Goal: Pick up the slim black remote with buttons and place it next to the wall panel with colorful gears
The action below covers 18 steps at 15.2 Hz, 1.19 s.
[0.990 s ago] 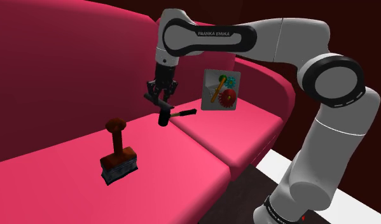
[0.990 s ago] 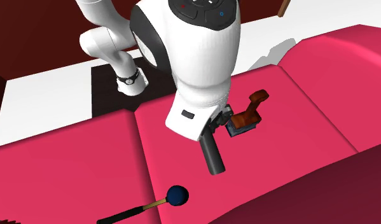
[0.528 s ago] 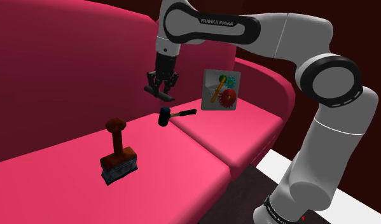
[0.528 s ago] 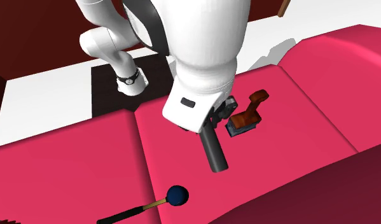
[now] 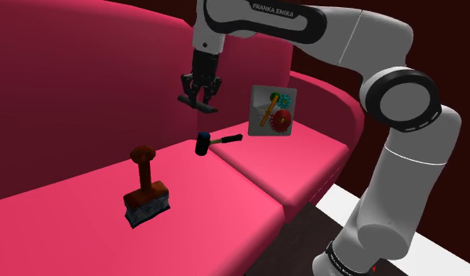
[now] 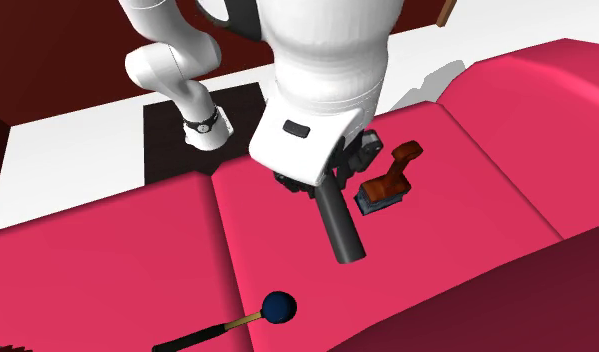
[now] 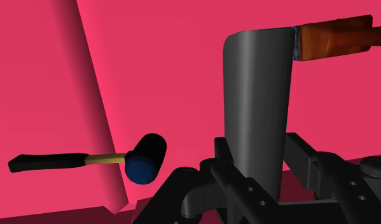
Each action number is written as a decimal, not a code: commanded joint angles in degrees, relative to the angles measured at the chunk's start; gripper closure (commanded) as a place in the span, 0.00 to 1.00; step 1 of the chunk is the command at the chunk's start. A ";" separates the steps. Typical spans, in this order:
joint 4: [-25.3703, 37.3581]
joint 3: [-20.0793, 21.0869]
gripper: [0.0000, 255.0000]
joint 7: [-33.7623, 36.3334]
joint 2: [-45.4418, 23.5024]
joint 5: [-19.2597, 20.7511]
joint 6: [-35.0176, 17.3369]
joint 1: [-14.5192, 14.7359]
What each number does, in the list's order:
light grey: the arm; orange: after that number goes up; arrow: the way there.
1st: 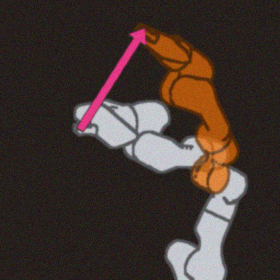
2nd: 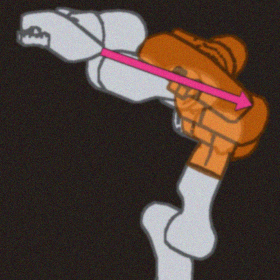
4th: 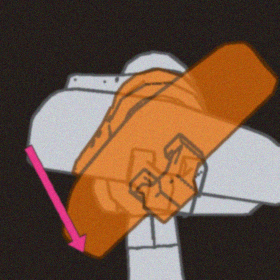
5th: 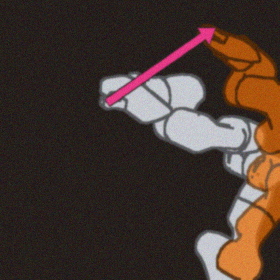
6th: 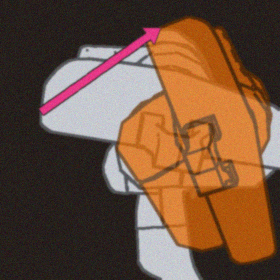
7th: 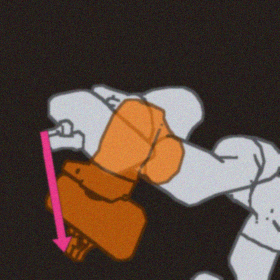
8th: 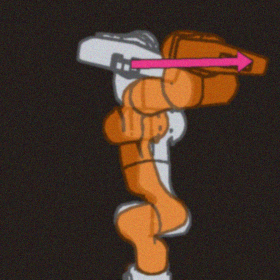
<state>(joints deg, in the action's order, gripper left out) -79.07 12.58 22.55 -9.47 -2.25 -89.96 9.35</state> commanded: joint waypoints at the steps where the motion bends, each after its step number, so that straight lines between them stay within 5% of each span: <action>1: 2.38 0.00 1.00 0.08 -0.62 0.14 1.77 0.05; 9: 13.71 0.21 1.00 0.94 -4.18 0.95 9.58 0.72; 18: -0.67 -4.89 1.00 -11.50 6.94 -1.99 6.99 -7.31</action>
<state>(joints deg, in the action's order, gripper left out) -78.25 8.36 12.63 -3.76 -3.97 -82.80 2.91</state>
